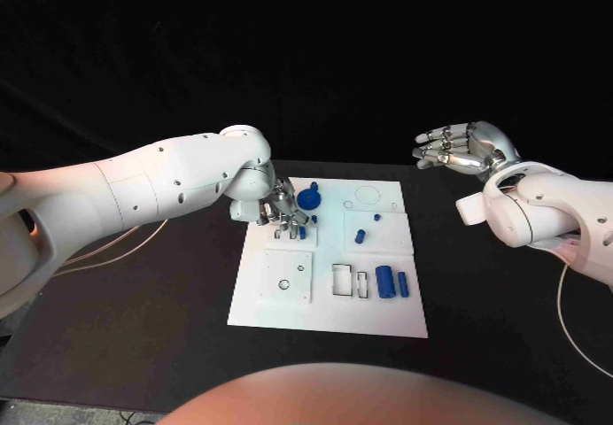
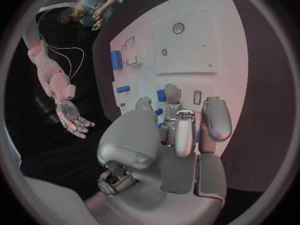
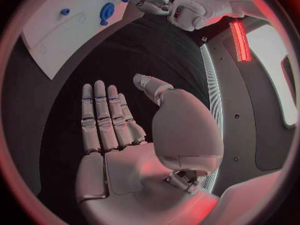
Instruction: Assemble the parts on the task board
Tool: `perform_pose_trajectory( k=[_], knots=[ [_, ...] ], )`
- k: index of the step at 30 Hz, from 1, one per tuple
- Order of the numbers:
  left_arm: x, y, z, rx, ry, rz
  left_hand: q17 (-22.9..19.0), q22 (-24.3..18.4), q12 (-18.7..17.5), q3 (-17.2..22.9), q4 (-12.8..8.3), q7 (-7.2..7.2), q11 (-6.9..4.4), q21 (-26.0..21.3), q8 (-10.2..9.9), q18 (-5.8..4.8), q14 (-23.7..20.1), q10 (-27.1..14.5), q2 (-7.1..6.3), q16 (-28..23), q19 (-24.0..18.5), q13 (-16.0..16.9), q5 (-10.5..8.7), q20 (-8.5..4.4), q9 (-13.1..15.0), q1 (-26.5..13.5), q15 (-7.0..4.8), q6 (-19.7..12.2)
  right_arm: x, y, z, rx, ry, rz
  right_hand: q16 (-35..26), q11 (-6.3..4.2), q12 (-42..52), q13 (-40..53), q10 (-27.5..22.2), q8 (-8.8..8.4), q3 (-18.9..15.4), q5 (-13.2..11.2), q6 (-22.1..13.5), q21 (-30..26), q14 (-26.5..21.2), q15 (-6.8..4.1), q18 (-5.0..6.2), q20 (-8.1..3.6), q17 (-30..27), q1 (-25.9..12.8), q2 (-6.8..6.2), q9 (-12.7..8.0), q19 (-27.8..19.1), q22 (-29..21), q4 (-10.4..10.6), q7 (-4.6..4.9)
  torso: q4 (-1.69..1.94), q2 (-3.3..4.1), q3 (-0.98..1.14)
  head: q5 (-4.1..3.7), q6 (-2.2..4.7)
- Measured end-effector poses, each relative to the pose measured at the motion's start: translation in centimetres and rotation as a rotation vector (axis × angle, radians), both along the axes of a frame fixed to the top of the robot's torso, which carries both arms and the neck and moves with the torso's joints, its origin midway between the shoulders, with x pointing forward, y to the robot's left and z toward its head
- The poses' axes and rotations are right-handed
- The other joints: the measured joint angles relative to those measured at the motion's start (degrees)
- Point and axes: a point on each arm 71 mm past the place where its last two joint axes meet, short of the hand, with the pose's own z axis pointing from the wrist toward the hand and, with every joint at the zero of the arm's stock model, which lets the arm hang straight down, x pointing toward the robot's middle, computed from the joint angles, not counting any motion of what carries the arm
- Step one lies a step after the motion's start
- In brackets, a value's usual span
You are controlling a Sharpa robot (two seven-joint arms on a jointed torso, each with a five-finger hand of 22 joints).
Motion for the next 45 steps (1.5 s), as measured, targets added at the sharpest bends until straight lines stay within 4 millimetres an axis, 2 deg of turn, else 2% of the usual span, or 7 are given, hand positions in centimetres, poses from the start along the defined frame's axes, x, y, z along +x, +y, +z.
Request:
perform_pose_trajectory(
  k=[8,17,20,24,31,37,45],
  knots=[
    [0.08,-0.09,-0.08,0.0,-0.001,0.003,0.0,0.14,0.0,0.0,0.0,0.0,0.0,0.0,0.0,0.0,0.0,0.0,0.23,0.0,0.0,0.0,-0.96,0.0,-0.12,0.9,0.0,0.0,0.01,0.03,-0.03,0.0,0.001,0.0,0.0,0.0,0.0,-0.05,0.0,0.0,-0.16,0.0,0.0,0.0,0.0,0.0,0.0,0.0,0.0,0.0,0.0,-0.05,0.0,-0.08,0.16,0.0,0.01,0.0,0.04,-0.03,0.0],
    [0.09,-0.23,-0.13,0.001,-0.003,0.004,0.0,0.39,0.0,1.7,-0.09,0.0,0.0,-0.19,0.0,0.0,0.0,-0.42,1.06,0.0,0.0,-0.3,-6.33,0.0,-0.42,3.02,0.0,0.0,0.03,0.06,-0.07,0.0,0.002,0.001,0.0,0.0,0.0,-0.05,0.0,0.0,-0.16,0.24,0.0,0.0,0.0,0.0,0.0,0.0,-0.05,0.0,0.0,-0.05,0.0,-0.14,0.16,0.0,0.01,0.0,0.05,0.02,0.0],
    [0.11,-0.25,-0.14,0.001,-0.004,0.004,0.0,0.41,0.0,2.21,-0.08,0.0,0.0,-0.19,0.0,0.01,0.0,-0.42,1.07,0.0,0.0,-0.38,-7.42,0.0,-0.5,3.95,0.0,0.0,0.03,0.07,-0.1,0.0,0.003,0.001,0.0,0.0,0.0,-0.05,0.0,0.0,-0.16,0.24,0.0,0.0,0.0,0.0,0.0,0.0,-0.05,0.0,0.0,-0.05,0.0,-0.14,0.16,0.0,0.01,0.0,0.07,0.02,0.0],
    [0.16,-0.26,-0.16,0.003,-0.004,0.005,0.0,0.55,0.0,3.81,-0.01,0.0,0.0,-0.19,0.0,0.0,0.0,-0.42,1.47,0.0,0.0,-0.53,-11.02,0.0,-0.66,4.98,0.0,0.0,0.03,0.1,-0.13,0.0,0.004,0.001,0.0,0.0,0.0,-0.04,0.0,0.0,-0.16,0.24,0.0,0.0,0.0,0.0,0.0,0.0,-0.05,0.0,0.0,-0.05,0.0,-0.14,0.16,0.0,0.01,0.0,0.07,0.01,0.0],
    [0.22,-0.26,-0.24,0.006,-0.005,0.006,0.0,0.67,0.0,3.89,0.06,0.0,0.0,-0.19,0.0,0.0,0.0,-0.42,1.47,0.0,0.0,-0.54,-11.73,0.0,-0.65,4.98,0.0,0.0,0.03,0.11,-0.15,0.001,0.004,0.002,0.0,0.0,0.0,-0.13,0.0,0.0,-0.16,0.23,0.0,0.0,0.01,0.0,0.0,0.0,-0.04,0.0,0.0,-0.05,0.0,-0.21,0.16,0.0,0.0,0.02,0.07,-0.03,0.0],
    [0.24,-0.3,-0.29,0.014,-0.009,0.003,0.0,0.82,0.0,4.12,-0.01,0.0,0.0,-0.19,0.0,0.0,0.0,-0.42,1.33,0.0,0.0,-0.53,-14.21,0.0,-0.74,4.31,0.0,0.0,0.04,0.11,-0.17,0.001,0.005,0.002,0.0,0.0,0.0,-0.13,0.0,0.0,-0.16,0.23,0.0,0.0,0.0,0.0,0.0,0.0,-0.04,0.0,0.0,-0.04,0.0,-0.21,0.16,0.0,-0.02,0.02,0.08,-0.11,0.0],
    [0.28,-0.4,-0.34,0.026,-0.017,-0.004,0.0,0.95,0.24,4.44,0.0,0.01,0.0,-0.19,0.0,0.0,0.0,-0.42,1.4,0.0,0.0,-0.36,-15.32,0.0,-0.73,4.1,0.0,0.42,0.04,0.14,-0.18,0.001,0.006,0.004,0.0,0.0,0.0,-0.13,0.0,0.0,-0.16,0.23,0.0,-0.22,0.0,0.0,0.0,0.21,-0.04,-0.23,0.23,-0.1,0.21,-0.29,0.16,0.0,-0.01,0.02,0.08,-0.23,0.0]
  ],
)
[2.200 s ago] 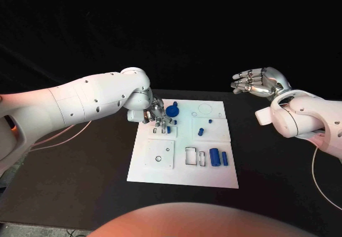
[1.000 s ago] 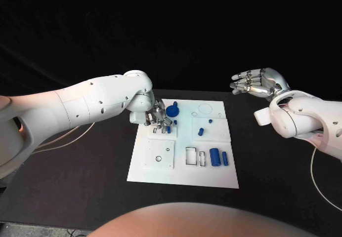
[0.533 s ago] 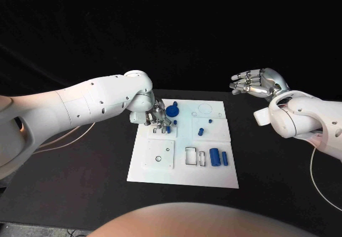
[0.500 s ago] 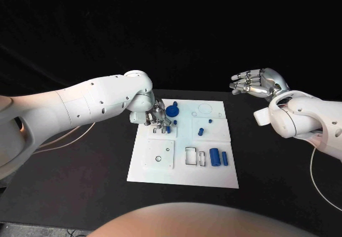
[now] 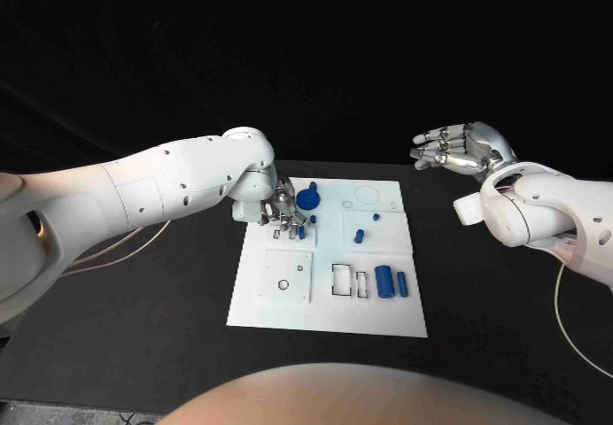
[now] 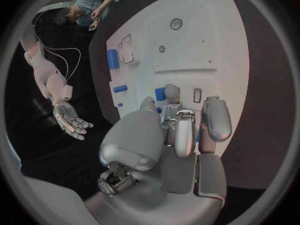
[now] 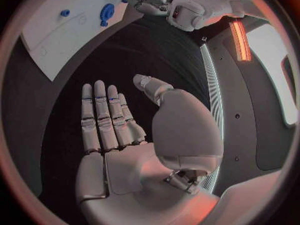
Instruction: Assemble the parts on the task board
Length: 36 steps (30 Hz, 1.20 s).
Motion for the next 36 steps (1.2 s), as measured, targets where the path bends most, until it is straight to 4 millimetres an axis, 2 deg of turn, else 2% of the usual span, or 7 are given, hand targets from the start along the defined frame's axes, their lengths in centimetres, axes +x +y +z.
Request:
perform_pose_trajectory(
  k=[15,19,26,29,31,33,36],
  knots=[
    [0.04,-0.13,-0.09,0.009,-0.006,-0.005,0.0,0.54,0.22,3.01,-0.21,-0.41,-0.15,0.0,0.33,0.0,0.07,0.15,0.1,0.0,0.0,0.14,-0.4,0.0,0.1,1.9,-0.08,0.41,0.03,0.06,-0.03,0.0,0.002,0.003,-0.23,0.0,0.0,-0.07,0.0,0.0,0.0,0.21,0.0,0.0,0.0,0.0,0.0,0.0,0.0,0.0,0.0,0.0,0.0,-0.06,0.0,0.0,0.04,-0.02,0.0,-0.06,0.0],
    [0.04,-0.16,-0.1,0.009,-0.006,-0.004,0.05,0.85,0.22,6.73,-0.27,-0.41,-0.23,0.0,0.61,0.0,0.01,0.23,-0.58,0.0,0.31,0.09,-4.09,-0.31,0.1,4.72,-0.43,0.41,0.03,0.07,-0.04,0.0,0.002,0.004,-0.23,0.0,0.0,-0.07,0.0,0.0,0.0,0.21,0.0,0.0,0.0,0.0,0.0,0.0,0.01,0.0,0.0,0.0,0.0,-0.14,0.0,0.0,0.04,-0.03,-0.01,-0.05,0.0],
    [0.02,-0.2,-0.14,0.005,-0.005,-0.001,0.05,1.32,0.22,12.31,-0.2,-0.41,-0.44,0.0,0.61,0.0,0.01,0.02,-3.13,0.0,0.31,-0.29,-4.37,-0.31,-0.2,7.42,-0.43,0.41,0.04,0.1,-0.07,0.001,0.004,0.005,-0.23,0.0,0.0,-0.12,0.0,0.23,0.0,0.21,0.0,0.0,0.0,0.0,0.0,0.0,0.01,0.01,0.0,0.01,0.0,-0.19,0.0,0.0,0.04,-0.04,0.03,-0.05,0.0],
    [0.01,-0.2,-0.14,0.001,-0.004,0.002,0.04,1.71,0.21,17.34,-0.09,-0.61,-0.44,0.0,0.82,0.0,0.01,0.03,-5.05,0.0,0.52,-0.38,-4.37,-0.51,-0.27,8.4,-0.43,0.61,0.05,0.12,-0.08,0.001,0.005,0.006,-0.23,0.0,0.0,-0.12,0.0,0.23,0.0,0.21,0.0,0.0,0.0,0.0,0.0,0.0,0.01,0.24,0.23,0.01,0.0,-0.19,0.0,0.0,0.05,-0.05,0.03,-0.05,0.0],
    [0.0,-0.17,-0.15,-0.003,-0.003,0.005,0.04,2.03,0.21,23.57,0.04,-0.83,-0.85,0.0,1.86,0.0,0.13,0.44,-7.62,0.0,0.63,-0.46,-4.37,-0.63,0.05,8.4,-0.55,0.83,0.05,0.13,-0.1,0.0,0.005,0.007,-0.23,0.0,0.0,-0.12,0.0,0.23,0.0,0.21,0.0,0.0,0.0,0.0,0.0,0.0,0.01,0.24,0.23,0.01,0.0,-0.2,0.0,0.0,0.05,-0.07,0.03,-0.05,0.0],
    [-0.03,-0.09,-0.16,-0.008,-0.001,0.01,0.04,2.38,0.21,31.63,0.02,-1.02,-1.17,0.0,3.51,0.01,0.13,0.76,-10.83,0.0,0.72,-0.64,-4.38,-0.71,1.08,7.02,-0.55,1.02,0.06,0.13,-0.12,0.0,0.006,0.007,-0.23,0.0,0.0,-0.12,0.0,0.23,0.0,0.21,0.0,0.0,0.0,0.0,0.0,0.0,0.01,0.24,0.23,0.01,0.0,-0.2,0.0,0.0,0.05,-0.07,0.03,-0.03,0.0],
    [-0.08,0.05,-0.16,-0.017,0.002,0.018,0.04,2.95,0.21,47.04,-1.31,-1.04,-1.3,0.0,6.98,0.0,0.2,2.01,-17.27,0.0,0.92,-0.64,-5.02,-0.92,3.71,1.71,-0.83,1.0,0.06,0.14,-0.15,0.0,0.007,0.007,-0.23,0.0,0.0,-0.12,0.0,0.23,0.0,0.21,0.0,0.0,0.0,0.0,0.0,0.0,0.01,0.24,0.23,0.01,0.0,-0.2,0.0,0.0,0.05,-0.07,0.03,-0.01,0.0]
  ],
)
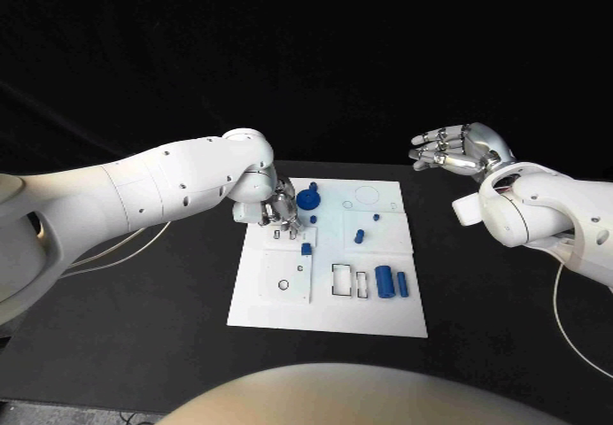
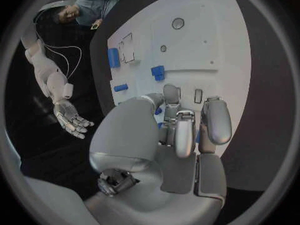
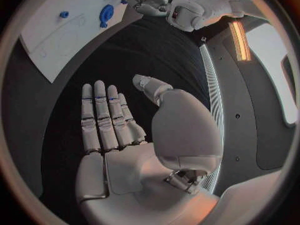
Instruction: Assemble the parts on the task board
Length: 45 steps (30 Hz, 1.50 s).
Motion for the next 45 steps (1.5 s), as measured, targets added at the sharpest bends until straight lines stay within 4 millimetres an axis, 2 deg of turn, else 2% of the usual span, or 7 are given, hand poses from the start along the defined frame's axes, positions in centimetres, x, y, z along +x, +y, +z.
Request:
perform_pose_trajectory(
  k=[4,15,20,23,32,39,45],
  knots=[
    [-0.1,0.2,0.0,-0.011,0.002,0.011,0.0,0.2,0.0,5.86,-1.48,-0.4,0.17,0.0,1.03,0.0,0.0,0.17,-2.17,0.0,0.0,0.02,-0.16,0.0,0.94,-4.63,0.0,-0.4,0.0,0.0,0.0,0.0,0.001,0.0,0.0,0.0,0.0,-0.09,0.0,0.0,0.0,0.0,0.0,-0.24,0.0,0.0,0.01,0.0,0.0,0.0,0.0,0.0,0.0,-0.06,0.0,0.0,0.03,0.0,-0.01,0.01,0.0],
    [-0.4,1.1,0.2,-0.059,-0.031,0.048,-0.01,0.29,0.0,6.78,-1.94,0.02,0.17,-0.25,0.46,0.0,0.0,0.17,-3.25,0.0,0.0,-0.4,-0.98,0.0,0.32,-7.9,0.0,-1.43,0.0,0.0,-0.2,0.0,0.005,0.002,-0.21,0.0,0.0,-0.13,0.0,0.0,0.0,0.0,0.0,-0.24,0.0,0.0,0.0,0.0,0.0,0.0,0.0,-0.06,0.0,-0.11,0.0,0.0,0.07,-0.05,0.03,0.11,0.0],
    [-0.8,1.5,0.3,-0.094,-0.057,0.057,-0.01,0.04,-0.56,7.09,-2.25,0.33,0.91,-0.74,-0.87,0.0,0.0,-0.57,-3.66,0.0,-0.15,-1.32,-4.61,0.15,-0.77,-10.17,0.01,-1.74,-0.1,0.0,-0.3,0.0,0.01,0.007,-0.21,0.07,0.0,-0.45,0.33,0.44,0.33,0.22,0.19,-0.24,0.03,-0.03,0.0,0.15,0.0,0.51,0.51,-0.15,0.15,-0.45,-0.33,-0.19,0.05,-0.07,0.01,0.12,0.0],
    [-1.0,1.9,0.4,-0.119,-0.076,0.068,-0.01,-0.32,-0.56,6.91,-2.07,0.54,1.11,-1.13,-1.54,0.0,0.0,-0.78,-4.25,0.0,-0.32,-1.72,-7.52,0.32,-1.49,-11.31,0.01,-1.95,-0.1,0.1,-0.4,-0.005,0.013,0.018,-0.19,-0.51,0.39,-0.84,1.82,1.15,1.1,0.22,1.38,-0.24,1.93,-0.88,0.0,-0.3,0.24,1.2,1.2,-0.21,1.78,-0.68,-1.1,0.04,0.05,-0.07,0.0,0.18,0.0],
    [-1.7,4.0,1.1,-0.204,-0.145,0.128,-0.02,-3.61,-1.85,5.24,-1.38,1.46,1.41,-4.77,-3.21,0.0,-0.03,-1.71,-5.2,-2.05,-2.77,-3.13,-7.26,0.91,-3.23,-13.01,0.41,-2.87,-0.7,1.5,-0.5,-0.108,0.0,0.157,6.52,-4.39,3.68,0.54,11.2,3.27,0.62,-0.46,5.86,6.83,14.52,-5.83,0.0,-5.16,4.92,3.52,2.4,-0.49,11.75,2.96,-4.93,-2.57,0.07,-0.1,0.0,0.26,0.0],
    [-2.2,5.4,1.8,-0.318,-0.201,0.208,-0.02,-10.81,-3.09,4.62,-2.01,1.66,1.82,-12.51,-3.53,1.92,-0.21,-2.76,-5.88,-7.01,-7.82,-4.32,-5.01,1.17,-4.5,-12.32,0.63,-3.07,-1.4,5.2,0.0,-0.313,-0.064,0.376,23.53,-7.92,16.37,12.96,17.66,2.74,-2.32,-0.46,9.08,19.8,24.56,-9.91,-0.01,-9.41,15.8,3.44,2.19,-1.17,17.61,13.45,-7.43,-5.37,0.18,-0.15,-0.15,0.3,0.0],
    [-2.5,6.5,2.2,-0.478,-0.254,0.322,-5.09,-18.65,-4.96,3.18,-0.57,2.39,2.25,-21.59,-3.3,3.63,-0.31,-4.21,-5.88,-13.32,-12.59,-6.39,-7.13,1.48,-5.59,-12.32,1.16,-4.22,-2.4,10.1,0.3,-0.54,-0.171,0.583,57.39,-8.07,52.96,52.56,20.41,1.1,-1.02,-1.48,9.03,28.97,27.54,-10.15,0.0,-10.59,44.32,1.93,1.96,-1.34,18.13,22.73,-9.3,-5.32,0.4,-0.23,-0.26,0.15,0.0]
  ],
)
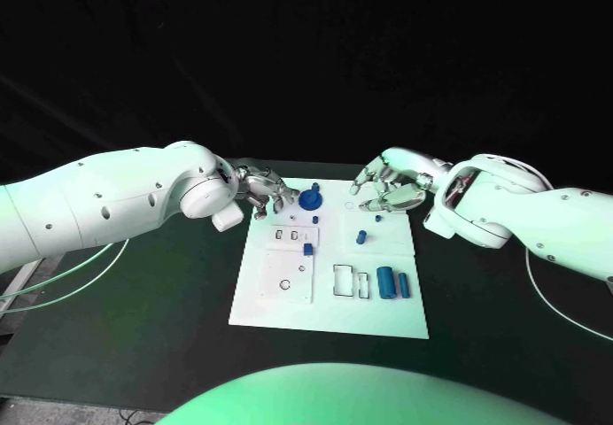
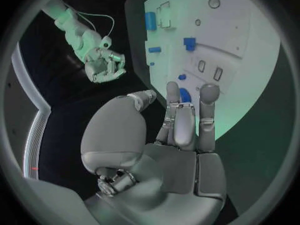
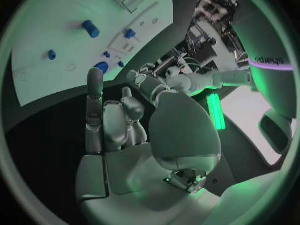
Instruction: Assemble the parts on the task board
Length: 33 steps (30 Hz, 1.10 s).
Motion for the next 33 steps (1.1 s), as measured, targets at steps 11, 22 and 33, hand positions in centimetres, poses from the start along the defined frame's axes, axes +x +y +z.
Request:
perform_pose_trajectory(
  k=[11,22,33],
  knots=[
    [0.6,2.3,1.5,-0.359,-0.132,0.264,-14.89,-9.37,-2.26,-0.62,0.62,0.61,0.89,-11.77,1.98,1.28,-5.73,-1.32,0.32,-13.0,-5.43,-3.51,-0.15,0.77,-0.71,1.38,1.0,-2.02,-1.9,7.2,-0.7,-0.29,-0.225,0.269,12.76,-1.57,12.72,15.02,4.17,-0.78,0.0,-1.08,-2.52,11.42,0.18,-0.44,-0.88,-0.67,7.12,-0.34,-0.06,0.22,2.96,11.33,-1.69,-0.81,0.2,0.1,-0.19,0.17,0.0],
    [0.8,2.9,2.5,-0.508,-0.225,0.4,-16.93,-9.98,-2.26,-0.44,0.44,0.39,0.89,-13.07,2.65,1.28,-6.56,-1.31,0.49,-14.74,-5.43,-4.24,1.43,0.77,-1.08,2.63,1.21,-2.23,-3.1,10.6,-2.8,-0.447,-0.385,0.403,14.12,-2.35,14.68,15.35,4.96,-1.11,0.68,-2.98,-4.18,13.53,0.21,-1.04,-0.88,-0.79,7.12,-0.36,-0.08,0.21,3.48,14.16,-3.17,-2.01,0.43,0.39,-0.3,0.42,0.0],
    [0.7,3.0,2.8,-0.544,-0.265,0.446,-17.17,-10.11,-2.26,-0.28,0.28,0.39,0.89,-13.29,2.91,1.28,-6.56,-1.3,0.7,-14.97,-5.43,-4.37,1.65,0.77,-1.17,2.82,1.21,-2.23,-3.5,11.5,-4.6,-0.524,-0.453,0.466,15.18,-2.69,16.06,15.35,5.69,-1.11,0.95,-4.35,-4.81,14.52,0.1,-1.34,-0.88,-0.79,7.11,-0.05,0.22,0.21,3.48,15.42,-3.76,-2.63,0.91,0.84,-0.7,0.31,0.0]
  ],
)
